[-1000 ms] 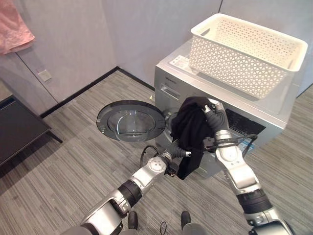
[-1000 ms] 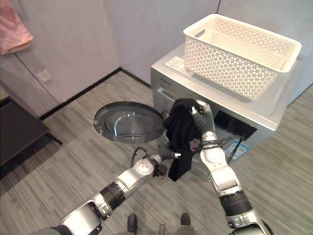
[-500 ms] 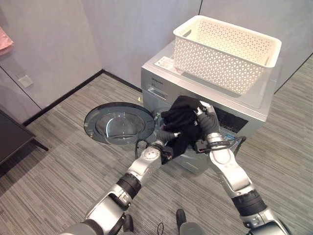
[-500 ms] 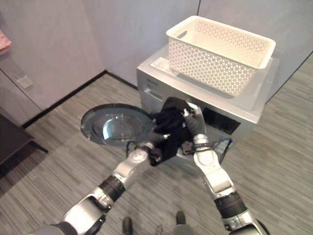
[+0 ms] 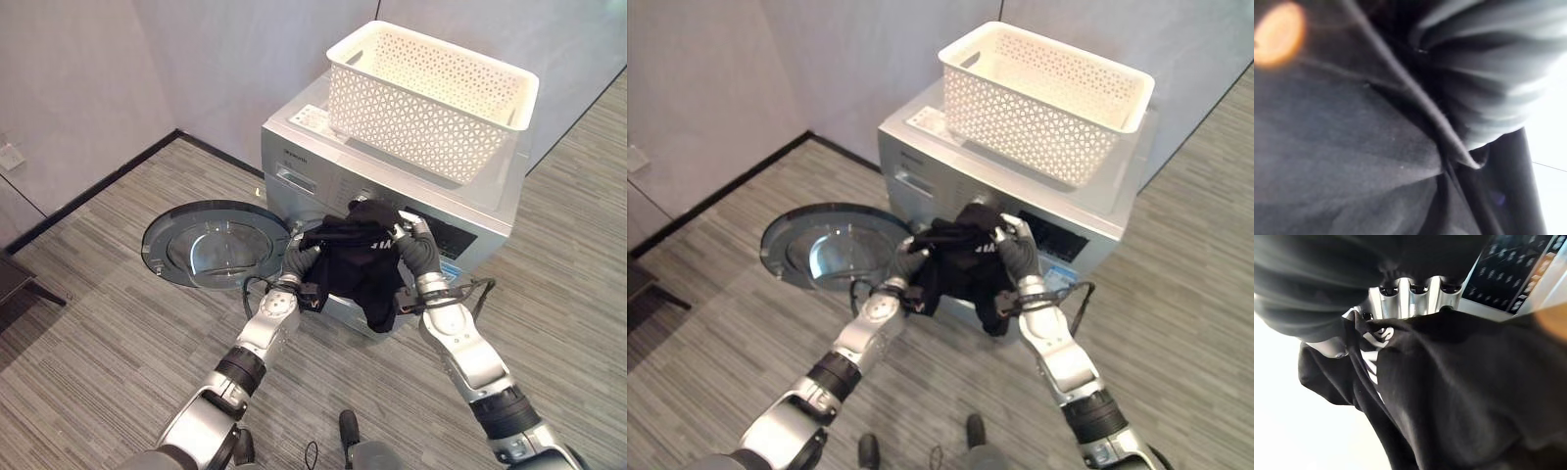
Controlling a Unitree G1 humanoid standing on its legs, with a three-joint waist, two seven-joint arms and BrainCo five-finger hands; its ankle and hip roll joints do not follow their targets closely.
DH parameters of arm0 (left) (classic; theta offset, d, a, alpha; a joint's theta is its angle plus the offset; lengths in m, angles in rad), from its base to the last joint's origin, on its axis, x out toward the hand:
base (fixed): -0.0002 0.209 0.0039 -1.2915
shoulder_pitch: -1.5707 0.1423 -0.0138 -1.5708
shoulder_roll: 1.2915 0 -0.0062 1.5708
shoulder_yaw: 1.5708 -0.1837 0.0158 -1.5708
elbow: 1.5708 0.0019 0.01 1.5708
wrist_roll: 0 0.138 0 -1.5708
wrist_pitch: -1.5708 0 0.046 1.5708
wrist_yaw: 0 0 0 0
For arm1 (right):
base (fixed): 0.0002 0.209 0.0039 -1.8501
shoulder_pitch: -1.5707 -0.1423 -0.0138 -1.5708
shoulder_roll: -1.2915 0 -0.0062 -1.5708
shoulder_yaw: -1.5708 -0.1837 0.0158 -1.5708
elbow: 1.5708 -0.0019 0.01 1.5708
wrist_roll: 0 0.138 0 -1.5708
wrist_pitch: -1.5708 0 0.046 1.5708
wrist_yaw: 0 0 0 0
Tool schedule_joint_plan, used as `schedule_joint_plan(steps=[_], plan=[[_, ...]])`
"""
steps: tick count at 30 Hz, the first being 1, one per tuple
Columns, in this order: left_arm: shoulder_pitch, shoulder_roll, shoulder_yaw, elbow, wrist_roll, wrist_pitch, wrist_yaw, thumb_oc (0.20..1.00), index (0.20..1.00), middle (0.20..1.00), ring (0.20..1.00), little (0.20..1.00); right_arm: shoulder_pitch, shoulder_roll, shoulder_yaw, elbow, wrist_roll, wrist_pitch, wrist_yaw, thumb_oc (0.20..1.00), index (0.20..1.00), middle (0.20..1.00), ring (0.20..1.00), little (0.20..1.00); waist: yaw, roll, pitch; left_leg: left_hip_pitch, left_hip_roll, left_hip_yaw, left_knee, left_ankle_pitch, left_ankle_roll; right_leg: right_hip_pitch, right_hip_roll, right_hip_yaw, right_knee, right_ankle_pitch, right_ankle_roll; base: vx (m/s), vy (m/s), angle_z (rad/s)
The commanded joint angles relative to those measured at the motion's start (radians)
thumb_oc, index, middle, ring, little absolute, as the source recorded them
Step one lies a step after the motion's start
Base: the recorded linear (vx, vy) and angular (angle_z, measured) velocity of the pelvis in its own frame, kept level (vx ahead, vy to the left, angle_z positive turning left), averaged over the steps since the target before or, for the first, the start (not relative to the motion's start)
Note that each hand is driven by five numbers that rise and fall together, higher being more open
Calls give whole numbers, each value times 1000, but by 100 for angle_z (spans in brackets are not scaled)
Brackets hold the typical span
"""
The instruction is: Grab the laundry basket,head to the washer,open it,put in the laundry and shut it.
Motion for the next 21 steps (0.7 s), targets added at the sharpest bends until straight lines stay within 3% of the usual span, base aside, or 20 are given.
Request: schedule_joint_plan(steps=[1, 5, 6, 7, 21], plan=[[-110, -13, 31, 62, 3, -82, 21, 200, 200, 200, 200, 200, -52, -51, -36, 0, 15, -82, 14, 310, 310, 310, 310, 310, 20, -2, 6, 105, 30, 26, 7, -166, -6, -7, -41, -78, 9, -62, 35, -44, -24, -18], [-134, -27, 42, 108, -11, -88, 29, 200, 200, 200, 200, 200, -92, -44, -12, 75, 42, -80, 12, 517, 517, 517, 517, 517, 16, -8, 11, 93, 30, 44, 7, -162, -8, -36, -39, -58, 9, -50, 42, -43, -15, -16], [-145, -31, 51, 123, -18, -93, 35, 200, 200, 200, 200, 200, -104, -40, -2, 89, 51, -79, 16, 677, 677, 677, 677, 677, 13, -11, 13, 86, 30, 54, 7, -161, -9, -52, -38, -48, 9, -45, 45, -40, -14, -27], [-151, -33, 55, 132, -20, -96, 40, 200, 200, 200, 200, 200, -108, -40, 1, 95, 51, -79, 18, 1000, 1000, 1000, 1000, 1000, 11, -11, 14, 82, 30, 58, 7, -159, -10, -59, -39, -44, 9, -42, 47, -40, -14, -22], [-139, -60, 86, 192, -66, -123, 37, 200, 200, 200, 200, 200, -49, -67, 0, 171, 32, -79, 58, 1000, 1000, 1000, 1000, 1000, -5, -17, 33, 74, 26, 80, 7, -156, -9, -90, -41, -31, 9, -30, 51, -7, -2, -7]])
